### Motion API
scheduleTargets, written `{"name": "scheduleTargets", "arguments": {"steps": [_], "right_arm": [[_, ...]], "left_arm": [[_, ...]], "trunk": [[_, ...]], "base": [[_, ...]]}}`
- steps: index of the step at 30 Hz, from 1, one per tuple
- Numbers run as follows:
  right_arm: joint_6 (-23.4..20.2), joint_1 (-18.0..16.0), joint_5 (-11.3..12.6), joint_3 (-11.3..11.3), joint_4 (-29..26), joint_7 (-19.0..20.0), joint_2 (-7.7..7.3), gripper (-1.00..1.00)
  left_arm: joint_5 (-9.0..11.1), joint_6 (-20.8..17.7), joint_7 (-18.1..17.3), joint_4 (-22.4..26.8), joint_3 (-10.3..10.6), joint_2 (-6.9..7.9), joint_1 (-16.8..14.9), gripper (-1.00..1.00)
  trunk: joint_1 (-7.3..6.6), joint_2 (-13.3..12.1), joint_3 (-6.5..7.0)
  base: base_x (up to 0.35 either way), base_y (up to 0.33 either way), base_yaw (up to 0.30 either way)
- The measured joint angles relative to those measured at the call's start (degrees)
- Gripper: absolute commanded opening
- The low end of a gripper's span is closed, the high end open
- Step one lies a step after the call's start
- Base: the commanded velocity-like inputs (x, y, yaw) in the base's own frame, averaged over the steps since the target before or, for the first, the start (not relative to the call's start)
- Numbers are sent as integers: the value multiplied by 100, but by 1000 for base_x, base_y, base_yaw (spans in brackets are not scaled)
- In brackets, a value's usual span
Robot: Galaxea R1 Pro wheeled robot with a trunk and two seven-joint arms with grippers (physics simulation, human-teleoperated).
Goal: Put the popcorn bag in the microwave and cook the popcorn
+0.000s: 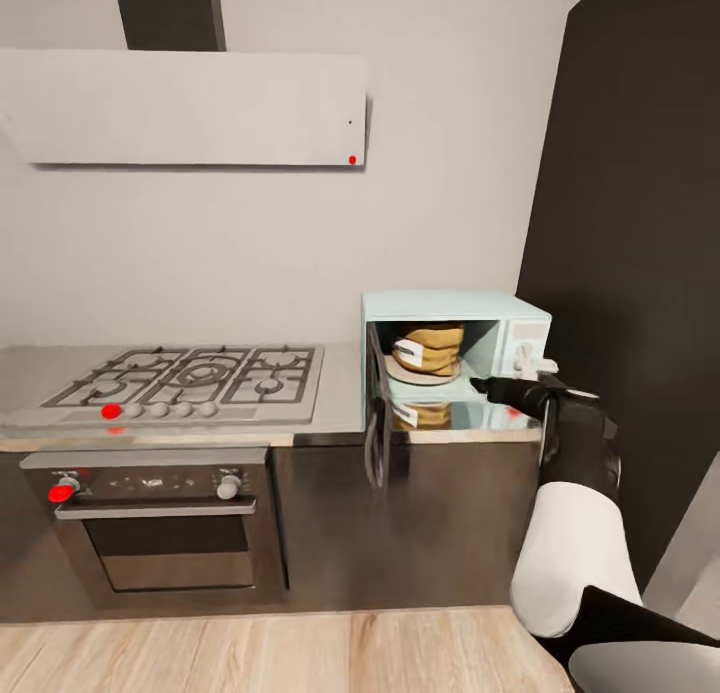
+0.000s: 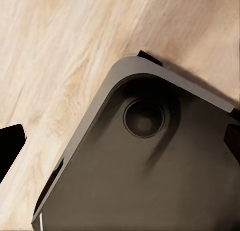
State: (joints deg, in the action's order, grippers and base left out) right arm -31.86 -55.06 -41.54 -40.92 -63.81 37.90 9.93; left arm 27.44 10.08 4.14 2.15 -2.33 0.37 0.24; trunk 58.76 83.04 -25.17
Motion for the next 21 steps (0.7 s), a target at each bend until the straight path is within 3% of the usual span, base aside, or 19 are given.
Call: {"name": "scheduleTargets", "arguments": {"steps": [1,3,8,10,15,20,21], "right_arm": [[-102,7,-224,-1,-189,43,0,100],[-178,16,-408,-2,-306,74,1,100],[-308,137,-501,-5,-308,95,0,100],[-332,494,-625,-21,-329,96,0,100],[-291,1381,-1215,-46,-365,106,0,100],[-251,2223,-1336,-66,240,73,0,100],[-177,2409,-1348,-64,586,40,-119,100]], "left_arm": [[0,0,0,1,0,-1,0,100],[1,0,0,1,0,-1,0,100],[0,0,0,-2,0,-1,0,100],[-4,-1,0,-2,4,-1,0,100],[-9,0,0,-6,2,4,0,100],[-54,-13,-12,17,38,21,0,100],[-68,-38,-37,41,42,45,0,100]], "trunk": [[0,0,0],[0,0,0],[0,0,-1],[0,0,-1],[-1,0,-1],[-3,0,-1],[-3,0,-2]], "base": [[-344,0,0],[-344,0,0],[-344,0,0],[-344,0,0],[-262,0,0],[-25,0,0],[-4,0,0]]}}
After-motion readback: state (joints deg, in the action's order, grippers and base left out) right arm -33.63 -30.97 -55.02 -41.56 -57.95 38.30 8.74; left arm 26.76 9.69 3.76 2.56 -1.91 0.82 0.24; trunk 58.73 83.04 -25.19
